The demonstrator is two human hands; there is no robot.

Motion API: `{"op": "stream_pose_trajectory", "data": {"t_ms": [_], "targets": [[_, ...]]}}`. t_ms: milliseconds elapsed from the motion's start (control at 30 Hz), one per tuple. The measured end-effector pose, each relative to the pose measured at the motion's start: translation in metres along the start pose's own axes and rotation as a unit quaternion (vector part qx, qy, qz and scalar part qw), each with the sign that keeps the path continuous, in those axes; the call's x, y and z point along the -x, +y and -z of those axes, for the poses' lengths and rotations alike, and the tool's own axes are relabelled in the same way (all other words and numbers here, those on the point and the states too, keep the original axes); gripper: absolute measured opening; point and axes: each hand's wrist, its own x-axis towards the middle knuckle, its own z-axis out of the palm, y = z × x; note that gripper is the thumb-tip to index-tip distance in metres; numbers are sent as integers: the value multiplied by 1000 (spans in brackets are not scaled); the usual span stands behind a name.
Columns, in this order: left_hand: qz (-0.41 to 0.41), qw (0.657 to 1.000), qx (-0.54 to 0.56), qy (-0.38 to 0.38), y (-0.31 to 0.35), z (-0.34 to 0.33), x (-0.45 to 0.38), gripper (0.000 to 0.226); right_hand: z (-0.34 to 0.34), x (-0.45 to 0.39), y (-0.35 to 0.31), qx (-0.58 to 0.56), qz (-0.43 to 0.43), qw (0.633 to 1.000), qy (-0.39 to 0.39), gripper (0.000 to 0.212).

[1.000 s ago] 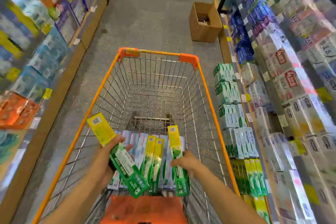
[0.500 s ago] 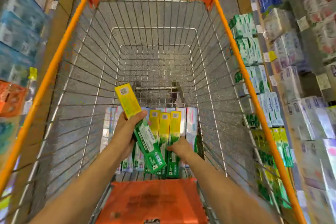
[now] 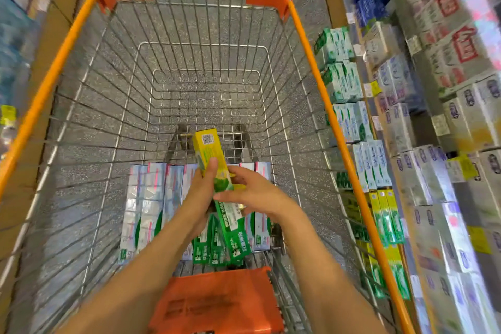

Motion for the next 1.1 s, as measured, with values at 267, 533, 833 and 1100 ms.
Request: {"op": "stream_pose_trajectory", "data": {"t_ms": [267,533,833,1100], "targets": [[55,990,-41,-120,23,-17,15,79,15,6,23,-13,22,979,201,27],[59,996,-56,-22,11,25,12,60,2,-41,109,18,-90,940,329,28],[38,998,-49,-12,14,38,12,58,-20,-61,142,71,-150,948,273,47],[3,998,-66,-2,49,34,53,56,8,-24,86,51,-115,968,217,69]]}}
